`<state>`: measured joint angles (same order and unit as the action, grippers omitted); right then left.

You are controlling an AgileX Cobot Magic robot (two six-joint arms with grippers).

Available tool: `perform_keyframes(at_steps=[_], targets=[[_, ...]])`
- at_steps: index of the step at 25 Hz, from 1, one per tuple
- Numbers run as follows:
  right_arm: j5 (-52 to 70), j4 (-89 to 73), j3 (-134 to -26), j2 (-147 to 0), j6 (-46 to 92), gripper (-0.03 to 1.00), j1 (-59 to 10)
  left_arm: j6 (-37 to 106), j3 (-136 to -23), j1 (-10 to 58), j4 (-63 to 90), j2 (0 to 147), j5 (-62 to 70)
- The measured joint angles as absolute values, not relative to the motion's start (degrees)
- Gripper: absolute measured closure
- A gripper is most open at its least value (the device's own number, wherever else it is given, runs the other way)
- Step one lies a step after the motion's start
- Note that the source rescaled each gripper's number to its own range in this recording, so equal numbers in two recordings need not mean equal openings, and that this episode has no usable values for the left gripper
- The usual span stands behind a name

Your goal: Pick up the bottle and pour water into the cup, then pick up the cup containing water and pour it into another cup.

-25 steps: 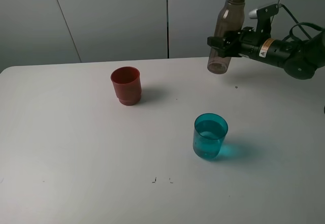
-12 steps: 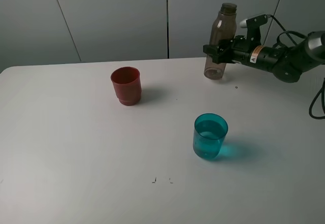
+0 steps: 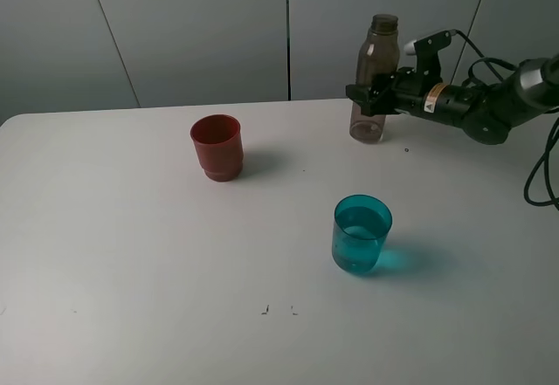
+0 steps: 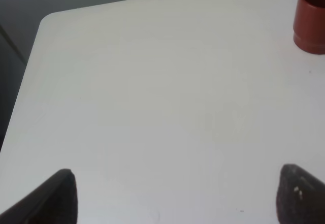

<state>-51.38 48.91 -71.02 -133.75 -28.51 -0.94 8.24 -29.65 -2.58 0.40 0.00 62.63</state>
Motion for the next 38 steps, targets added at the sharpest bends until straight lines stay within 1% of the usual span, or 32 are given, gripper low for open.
perform_keyframes(at_steps=[21, 22, 23, 24, 25, 26, 27, 29, 31, 38], targets=[[-50.55, 49.69, -71.02, -133.75, -28.22, 0.92, -1.04, 8.24, -29.65, -2.58, 0.00, 0.00, 62.63], [-50.55, 50.15, -71.02, -133.75, -28.52, 0.88, -1.04, 8.24, -29.65, -2.58, 0.00, 0.00, 62.63], [-50.55, 50.45, -71.02, -133.75, -28.99, 0.69, -1.04, 8.13, -29.65, -2.58, 0.00, 0.00, 62.63], [-50.55, 50.61, -71.02, -133.75, -29.69, 0.42, -1.04, 8.12, -29.65, -2.58, 0.00, 0.00, 62.63], [-50.20, 50.69, -71.02, -133.75, -30.53, 0.20, -1.04, 8.12, -29.65, -2.58, 0.00, 0.00, 62.63], [-49.78, 50.75, -71.02, -133.75, -31.20, 0.07, -1.04, 8.12, -29.65, -2.58, 0.00, 0.00, 62.63], [-49.21, 50.75, -71.02, -133.75, -32.05, 0.02, -1.04, 8.12, -29.65, -2.58, 0.00, 0.00, 62.63], [-47.04, 50.83, -71.02, -133.36, -33.01, -0.02, -1.04, 8.12, -29.65, -2.58, 0.00, 0.00, 62.63], [-45.20, 50.83, -71.02, -132.52, -33.40, -0.02, -1.04, 8.12, -29.65, -2.58, 0.00, 0.00, 62.63], [-44.67, 50.54, -66.59, -129.84, -32.95, -0.03, -1.04, 8.02, -29.65, -2.58, 0.00, 0.00, 62.63]])
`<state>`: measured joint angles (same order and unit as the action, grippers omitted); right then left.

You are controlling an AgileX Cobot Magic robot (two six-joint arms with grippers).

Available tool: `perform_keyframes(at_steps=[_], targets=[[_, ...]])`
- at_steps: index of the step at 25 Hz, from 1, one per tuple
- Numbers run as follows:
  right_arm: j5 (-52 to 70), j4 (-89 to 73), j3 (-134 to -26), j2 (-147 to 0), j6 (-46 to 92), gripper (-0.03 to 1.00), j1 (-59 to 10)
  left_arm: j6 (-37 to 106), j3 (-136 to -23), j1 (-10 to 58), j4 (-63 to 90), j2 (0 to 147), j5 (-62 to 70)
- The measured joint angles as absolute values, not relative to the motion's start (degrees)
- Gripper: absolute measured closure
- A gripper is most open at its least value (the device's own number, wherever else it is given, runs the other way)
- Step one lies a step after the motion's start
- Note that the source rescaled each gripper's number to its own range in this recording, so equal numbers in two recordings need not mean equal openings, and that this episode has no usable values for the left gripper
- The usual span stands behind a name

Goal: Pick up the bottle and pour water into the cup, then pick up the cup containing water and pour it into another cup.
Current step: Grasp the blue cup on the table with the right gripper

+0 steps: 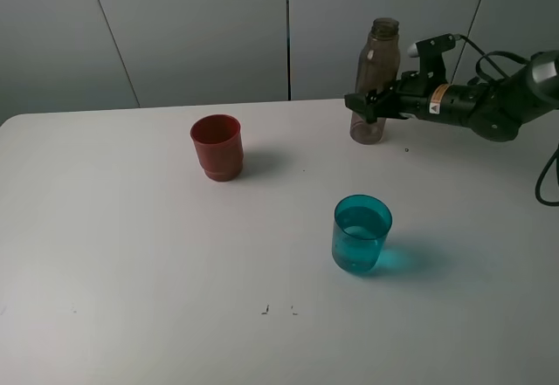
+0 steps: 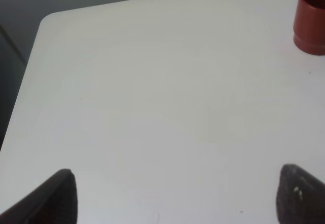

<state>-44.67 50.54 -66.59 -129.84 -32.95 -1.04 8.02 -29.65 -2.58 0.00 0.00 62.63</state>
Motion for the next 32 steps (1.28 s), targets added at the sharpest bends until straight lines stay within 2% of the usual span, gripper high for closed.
perform_keyframes(at_steps=[13, 32], targets=[[-44.28, 49.17, -53.91, -122.08, -27.55, -0.03, -1.06, 8.13, -29.65, -2.58, 0.00, 0.00, 62.63], [-41.45, 48.03, -30.09, -100.86, -21.81, -0.03, 1.86, 8.13, -29.65, -2.58, 0.00, 0.00, 62.63]])
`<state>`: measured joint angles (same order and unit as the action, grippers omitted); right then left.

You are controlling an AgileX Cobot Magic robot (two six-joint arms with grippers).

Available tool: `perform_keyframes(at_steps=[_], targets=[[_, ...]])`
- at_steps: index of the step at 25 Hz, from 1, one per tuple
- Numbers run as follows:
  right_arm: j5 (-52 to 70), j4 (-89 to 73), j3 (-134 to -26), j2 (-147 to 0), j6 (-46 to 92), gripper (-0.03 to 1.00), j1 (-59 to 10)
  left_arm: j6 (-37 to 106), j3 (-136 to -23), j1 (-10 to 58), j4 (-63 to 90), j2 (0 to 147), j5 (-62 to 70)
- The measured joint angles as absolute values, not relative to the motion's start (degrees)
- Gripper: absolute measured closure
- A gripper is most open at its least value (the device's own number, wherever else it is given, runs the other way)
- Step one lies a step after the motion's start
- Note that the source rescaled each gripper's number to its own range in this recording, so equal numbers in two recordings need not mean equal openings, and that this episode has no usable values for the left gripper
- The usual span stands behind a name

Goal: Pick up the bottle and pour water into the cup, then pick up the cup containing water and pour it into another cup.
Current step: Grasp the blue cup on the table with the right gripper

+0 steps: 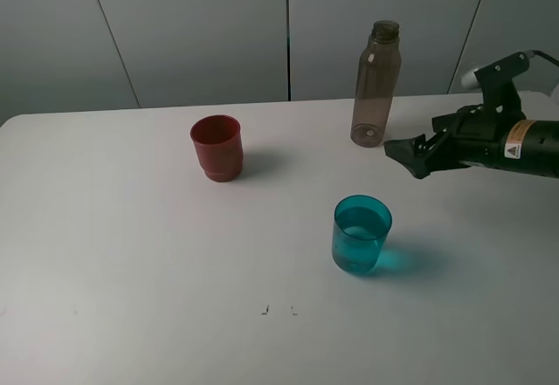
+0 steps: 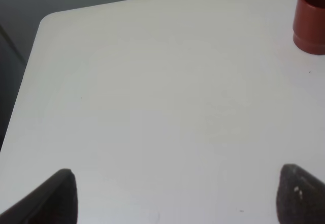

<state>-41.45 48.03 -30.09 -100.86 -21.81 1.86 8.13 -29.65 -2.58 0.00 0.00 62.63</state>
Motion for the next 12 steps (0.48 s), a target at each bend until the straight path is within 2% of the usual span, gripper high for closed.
perform_keyframes(at_steps=[6, 12], targets=[[-37.31, 49.01, -23.67, -92.93, -22.63, -0.03, 2.06, 8.13, -29.65, -2.58, 0.00, 0.00, 62.63], [-36.06, 49.01, -17.82, -87.21, -29.23, -0.03, 2.06, 8.13, -29.65, -2.58, 0.00, 0.00, 62.63]])
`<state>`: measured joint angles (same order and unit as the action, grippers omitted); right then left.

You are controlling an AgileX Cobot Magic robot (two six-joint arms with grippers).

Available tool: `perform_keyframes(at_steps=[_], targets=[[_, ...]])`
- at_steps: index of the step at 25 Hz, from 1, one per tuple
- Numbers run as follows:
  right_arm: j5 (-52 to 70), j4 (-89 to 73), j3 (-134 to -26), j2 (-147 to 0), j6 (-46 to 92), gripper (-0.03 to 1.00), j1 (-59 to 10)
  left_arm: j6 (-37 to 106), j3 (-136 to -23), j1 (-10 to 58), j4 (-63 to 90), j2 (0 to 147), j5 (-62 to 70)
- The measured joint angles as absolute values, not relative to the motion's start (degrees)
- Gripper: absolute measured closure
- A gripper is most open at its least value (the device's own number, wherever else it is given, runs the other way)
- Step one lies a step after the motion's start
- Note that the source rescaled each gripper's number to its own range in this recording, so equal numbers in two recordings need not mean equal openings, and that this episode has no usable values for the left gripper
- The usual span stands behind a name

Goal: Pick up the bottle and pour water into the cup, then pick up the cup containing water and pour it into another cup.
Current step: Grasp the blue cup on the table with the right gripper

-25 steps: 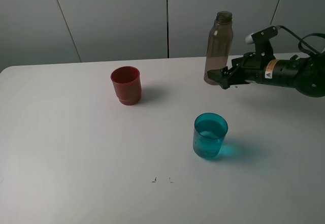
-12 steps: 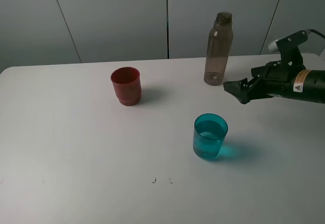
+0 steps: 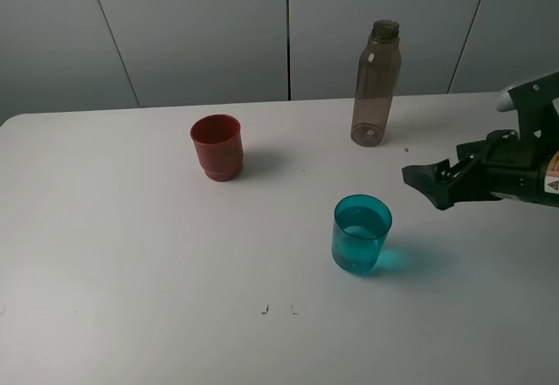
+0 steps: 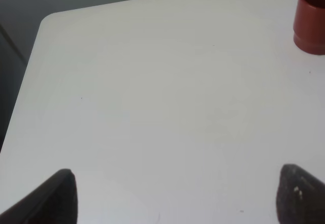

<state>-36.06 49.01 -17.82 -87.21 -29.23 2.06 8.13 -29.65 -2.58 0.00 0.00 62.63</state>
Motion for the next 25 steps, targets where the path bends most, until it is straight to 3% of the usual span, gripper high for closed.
perform_keyframes(at_steps=[17, 25], targets=[[-27.32, 58.08, -12.56, -86.36, -30.64, -0.03, 2.06, 8.13, -29.65, -2.58, 0.00, 0.00, 62.63], [-21.15, 43.13, -10.71, -79.37, -24.52, -0.03, -1.13, 8.13, -29.65, -2.58, 0.00, 0.00, 62.63]])
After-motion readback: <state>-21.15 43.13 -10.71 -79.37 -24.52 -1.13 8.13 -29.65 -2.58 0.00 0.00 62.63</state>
